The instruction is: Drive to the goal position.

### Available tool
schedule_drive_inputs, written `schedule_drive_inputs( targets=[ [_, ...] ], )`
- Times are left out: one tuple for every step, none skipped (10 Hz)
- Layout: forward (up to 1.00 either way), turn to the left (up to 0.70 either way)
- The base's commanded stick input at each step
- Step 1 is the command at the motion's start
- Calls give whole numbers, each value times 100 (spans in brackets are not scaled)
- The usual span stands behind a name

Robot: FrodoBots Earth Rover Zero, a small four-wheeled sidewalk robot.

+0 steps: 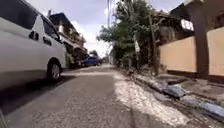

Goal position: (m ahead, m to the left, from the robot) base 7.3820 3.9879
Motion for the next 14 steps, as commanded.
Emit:
schedule_drive_inputs(
  targets=[
    [70,1],
    [70,1],
    [70,1],
    [70,1],
    [70,1],
    [70,1],
    [70,1],
    [70,1],
    [70,1],
    [70,1],
    [70,1],
    [70,1],
    [70,1],
    [70,1]
  ],
)
